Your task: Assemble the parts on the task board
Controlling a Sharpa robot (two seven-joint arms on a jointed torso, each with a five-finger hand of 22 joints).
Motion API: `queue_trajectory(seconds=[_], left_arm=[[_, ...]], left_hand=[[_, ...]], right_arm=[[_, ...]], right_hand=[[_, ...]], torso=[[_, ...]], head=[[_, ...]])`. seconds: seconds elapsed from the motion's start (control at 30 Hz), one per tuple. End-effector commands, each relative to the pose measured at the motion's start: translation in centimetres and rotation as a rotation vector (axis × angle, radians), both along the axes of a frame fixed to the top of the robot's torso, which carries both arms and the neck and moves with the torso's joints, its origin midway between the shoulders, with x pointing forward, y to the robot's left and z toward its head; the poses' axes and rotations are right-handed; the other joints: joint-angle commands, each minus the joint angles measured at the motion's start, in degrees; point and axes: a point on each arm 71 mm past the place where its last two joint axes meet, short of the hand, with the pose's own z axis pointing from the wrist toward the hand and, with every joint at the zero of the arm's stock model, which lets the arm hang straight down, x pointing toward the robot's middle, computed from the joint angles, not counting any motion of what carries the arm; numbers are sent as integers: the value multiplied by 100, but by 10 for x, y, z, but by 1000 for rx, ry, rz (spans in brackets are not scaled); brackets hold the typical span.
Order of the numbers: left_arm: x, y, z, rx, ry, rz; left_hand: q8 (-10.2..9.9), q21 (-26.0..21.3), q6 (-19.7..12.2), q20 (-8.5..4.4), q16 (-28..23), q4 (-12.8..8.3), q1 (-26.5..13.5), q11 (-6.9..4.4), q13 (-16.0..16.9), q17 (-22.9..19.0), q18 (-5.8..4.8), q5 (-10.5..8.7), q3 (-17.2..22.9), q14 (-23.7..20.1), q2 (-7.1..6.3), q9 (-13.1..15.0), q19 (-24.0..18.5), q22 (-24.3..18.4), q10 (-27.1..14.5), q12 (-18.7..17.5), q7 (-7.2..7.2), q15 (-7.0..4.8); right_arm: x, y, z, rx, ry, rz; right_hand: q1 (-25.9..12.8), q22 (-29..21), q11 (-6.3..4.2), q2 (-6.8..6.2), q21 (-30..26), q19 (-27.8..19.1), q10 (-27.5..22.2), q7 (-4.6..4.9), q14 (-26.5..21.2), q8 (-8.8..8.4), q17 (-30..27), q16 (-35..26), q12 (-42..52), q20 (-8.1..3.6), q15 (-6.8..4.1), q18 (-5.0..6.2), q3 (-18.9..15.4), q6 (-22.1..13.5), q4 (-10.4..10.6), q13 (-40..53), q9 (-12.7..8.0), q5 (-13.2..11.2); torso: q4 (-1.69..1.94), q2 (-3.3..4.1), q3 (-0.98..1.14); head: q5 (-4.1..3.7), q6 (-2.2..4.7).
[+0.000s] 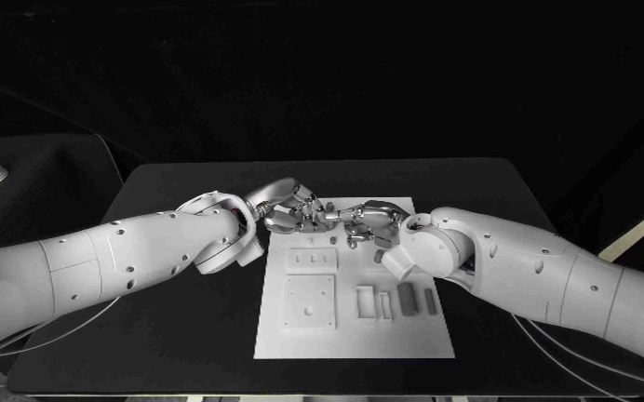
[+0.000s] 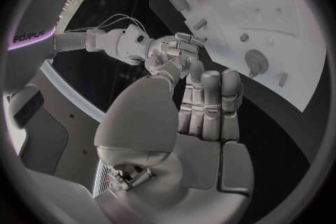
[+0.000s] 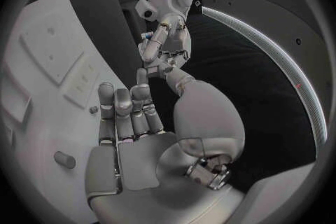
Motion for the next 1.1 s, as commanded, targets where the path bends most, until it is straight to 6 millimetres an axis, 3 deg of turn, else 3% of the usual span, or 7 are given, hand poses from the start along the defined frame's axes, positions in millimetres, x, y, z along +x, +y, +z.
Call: queue_trajectory(seconds=[0.03, 0.3, 0.57, 0.67, 0.8, 1.1], left_arm=[[-3, -5, -1, 7, 4, -36], [-4, -8, 0, -2, 12, -44], [-3, -7, -1, -8, 21, -33], [-3, -6, -1, -7, 19, -20], [-2, -4, -1, -9, 21, -9], [-1, -4, -1, -7, 20, -2]], left_hand=[[52, 35, 101, 6, 26, 42, -70, -9, -10, 16, 91, -1, 69, -11, 96, 40, -31, 13, 28, 32, 14, -10], [79, 71, 198, -5, 50, 71, -66, -23, -48, 45, 96, 4, 279, -23, 249, 58, -46, 27, 41, -9, 10, -17], [75, 77, 199, -6, 55, 72, -68, -23, -55, 50, 96, 1, 306, -26, 251, 58, -51, 30, 38, -19, 11, -17], [24, 102, 129, -6, 72, 64, -122, -13, -88, 70, 91, -9, 324, -32, 116, 41, -68, 41, 4, -69, 36, -15], [-72, 158, -19, -11, 101, 46, -295, 4, -135, 103, 88, -15, 253, -37, -201, 9, -91, 63, -8, -126, 82, -17], [-125, 196, -126, -17, 113, 10, -553, 24, -182, 127, 88, -22, -4, -52, -433, -10, -129, 75, -49, -186, 99, -20]], right_arm=[[0, 2, 1, 8, -7, 14], [0, 1, 0, -12, -8, 11], [0, 1, 0, -14, -7, 12], [0, 1, 0, -12, -8, 15], [0, 2, 1, -9, -9, 18], [-1, 3, 1, -8, -9, 20]], right_hand=[[237, -9, 4, 173, 592, -19, -9, -10, -16, 24, -8, -7, -18, 24, -40, 58, 314, 42, -289, -10, 204, 40], [232, -10, 5, 170, 592, -21, -11, -8, -18, 22, -9, -8, -19, 25, -39, 57, 315, 39, -287, -11, 205, 38], [225, -10, 6, 165, 591, -24, -12, -7, -20, 21, -9, -9, -21, 26, -38, 55, 315, 35, -283, -12, 205, 36], [224, -10, 6, 165, 591, -24, -12, -6, -20, 21, -9, -10, -21, 27, -38, 54, 315, 35, -283, -12, 206, 36], [223, -10, 7, 166, 591, -24, -13, -6, -21, 20, -10, -10, -21, 27, -38, 54, 317, 34, -281, -12, 206, 36], [221, -11, 7, 170, 591, -26, -13, -6, -23, 20, -10, -11, -22, 28, -38, 53, 321, 32, -279, -13, 207, 37]], torso=[[-1, 0, -1], [-1, -2, -1], [0, 0, 1], [0, 0, 1], [-1, 1, 2], [0, 0, 1]], head=[[2, -5], [2, -13], [6, -16], [7, -15], [12, -17], [14, -16]])
